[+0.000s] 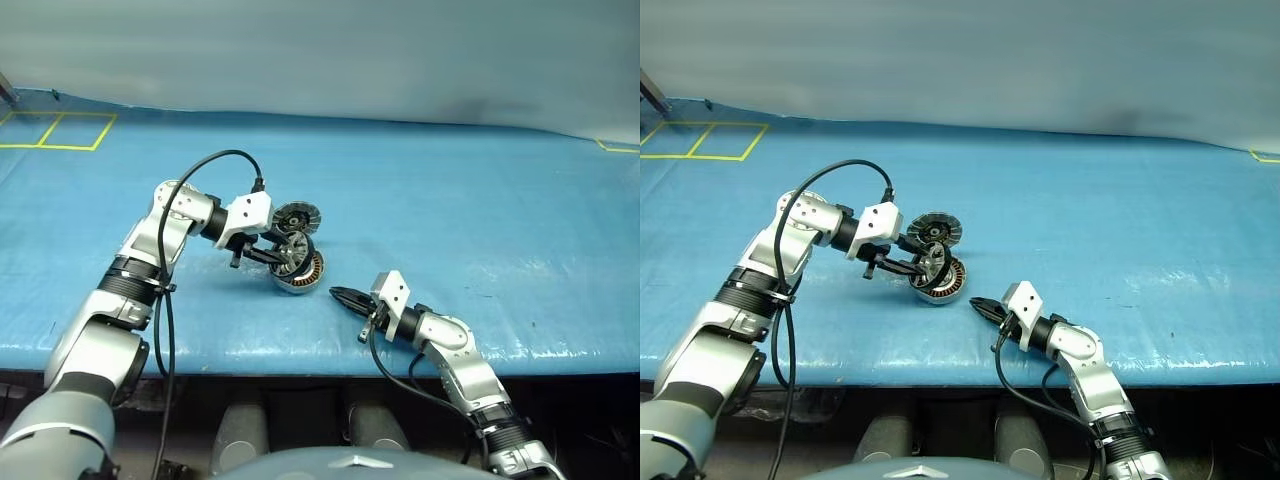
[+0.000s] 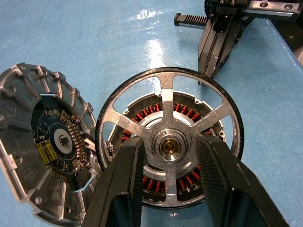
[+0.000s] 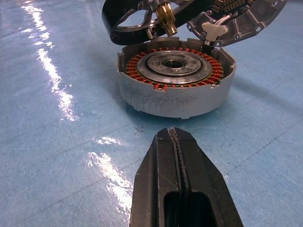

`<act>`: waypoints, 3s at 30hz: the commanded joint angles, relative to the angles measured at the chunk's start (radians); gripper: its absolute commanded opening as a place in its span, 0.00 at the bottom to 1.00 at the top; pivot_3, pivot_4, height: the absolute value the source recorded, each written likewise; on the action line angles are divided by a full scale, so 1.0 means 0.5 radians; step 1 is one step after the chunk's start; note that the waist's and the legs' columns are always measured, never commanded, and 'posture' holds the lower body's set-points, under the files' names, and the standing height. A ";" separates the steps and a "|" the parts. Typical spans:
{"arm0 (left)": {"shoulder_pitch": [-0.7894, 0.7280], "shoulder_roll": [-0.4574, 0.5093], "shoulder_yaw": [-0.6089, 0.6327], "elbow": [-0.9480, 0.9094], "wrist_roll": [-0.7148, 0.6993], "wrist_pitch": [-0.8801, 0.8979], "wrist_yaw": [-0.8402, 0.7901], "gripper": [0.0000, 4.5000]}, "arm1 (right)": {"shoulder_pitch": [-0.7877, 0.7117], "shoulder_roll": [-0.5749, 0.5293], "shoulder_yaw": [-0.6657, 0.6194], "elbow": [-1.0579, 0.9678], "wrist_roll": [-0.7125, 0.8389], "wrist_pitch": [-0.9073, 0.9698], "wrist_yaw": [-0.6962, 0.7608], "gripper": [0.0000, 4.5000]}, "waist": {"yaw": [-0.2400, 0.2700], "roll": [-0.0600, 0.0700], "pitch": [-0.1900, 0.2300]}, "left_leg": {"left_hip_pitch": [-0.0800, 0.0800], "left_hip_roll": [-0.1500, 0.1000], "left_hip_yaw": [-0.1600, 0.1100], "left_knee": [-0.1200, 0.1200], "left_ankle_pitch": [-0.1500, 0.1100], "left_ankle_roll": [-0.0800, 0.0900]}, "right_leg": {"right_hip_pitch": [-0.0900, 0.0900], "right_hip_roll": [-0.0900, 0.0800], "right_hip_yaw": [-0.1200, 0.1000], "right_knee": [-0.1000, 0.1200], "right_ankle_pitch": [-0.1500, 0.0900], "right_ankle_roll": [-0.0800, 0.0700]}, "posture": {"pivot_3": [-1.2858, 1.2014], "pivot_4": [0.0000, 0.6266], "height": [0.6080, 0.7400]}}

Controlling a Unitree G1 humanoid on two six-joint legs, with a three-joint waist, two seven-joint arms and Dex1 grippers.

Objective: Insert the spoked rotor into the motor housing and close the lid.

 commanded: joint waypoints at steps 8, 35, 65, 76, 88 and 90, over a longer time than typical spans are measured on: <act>-0.056 0.015 0.001 0.006 0.023 -0.047 -0.031 0.39 | 0.010 0.009 -0.008 0.000 -0.002 -0.041 -0.018 0.00 | -0.003 0.000 0.000 | 0.000 0.000 0.000 0.000 0.000 0.000 | 0.000 0.000 0.000 0.000 0.000 0.000 | 0.52 0.24 1.00; -0.025 0.013 0.000 0.020 0.068 -0.110 -0.012 0.53 | -0.009 0.016 -0.007 0.033 -0.030 -0.072 -0.054 0.00 | -0.005 0.000 0.000 | 0.000 0.000 0.000 0.000 0.000 0.000 | 0.000 0.000 0.000 0.000 0.000 0.000 | 0.52 0.24 1.00; 0.662 0.208 0.331 -0.661 -0.310 0.217 0.204 0.74 | -0.273 0.084 -0.177 -0.224 -0.106 0.468 -0.598 0.00 | -0.019 0.001 0.001 | 0.001 0.001 -0.001 0.000 0.000 0.000 | 0.000 -0.001 0.000 0.001 0.000 0.000 | 0.52 0.24 1.00; 1.060 -0.017 0.570 -0.858 -0.520 0.279 0.690 0.74 | -0.687 0.120 -0.133 -0.010 -0.243 0.652 -0.767 0.00 | -0.022 0.002 0.001 | 0.001 0.001 0.000 -0.002 0.000 0.000 | -0.001 -0.001 0.000 0.000 0.000 0.000 | 0.52 0.24 1.00; 0.973 -0.146 0.854 -0.659 -0.553 0.283 1.199 0.31 | -0.578 0.103 -0.155 -0.065 -0.249 0.688 -0.774 0.00 | -0.021 0.002 0.001 | 0.001 0.000 0.000 -0.003 0.000 0.000 | 0.000 -0.001 -0.001 -0.001 0.000 0.000 | 0.52 0.24 1.00; 0.882 -0.178 0.845 -0.549 -0.504 0.247 1.287 0.16 | -0.563 0.093 -0.166 -0.080 -0.248 0.702 -0.778 0.00 | -0.018 0.002 0.001 | 0.001 0.000 -0.001 -0.002 0.001 -0.001 | 0.000 -0.001 -0.001 -0.001 0.001 0.001 | 0.52 0.24 1.00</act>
